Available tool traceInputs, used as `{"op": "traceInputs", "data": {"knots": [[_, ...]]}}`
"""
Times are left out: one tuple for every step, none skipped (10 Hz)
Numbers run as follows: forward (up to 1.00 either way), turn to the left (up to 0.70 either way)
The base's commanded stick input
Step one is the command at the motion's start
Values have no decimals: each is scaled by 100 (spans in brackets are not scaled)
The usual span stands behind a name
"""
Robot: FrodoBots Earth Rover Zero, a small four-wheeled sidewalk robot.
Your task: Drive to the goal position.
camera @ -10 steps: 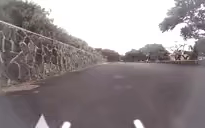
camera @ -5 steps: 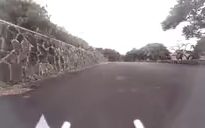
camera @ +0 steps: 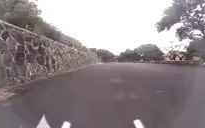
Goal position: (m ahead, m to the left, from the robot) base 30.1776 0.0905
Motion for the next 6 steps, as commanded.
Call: {"op": "traceInputs", "data": {"knots": [[70,0],[70,0],[70,0],[70,0],[70,0],[70,0]]}}
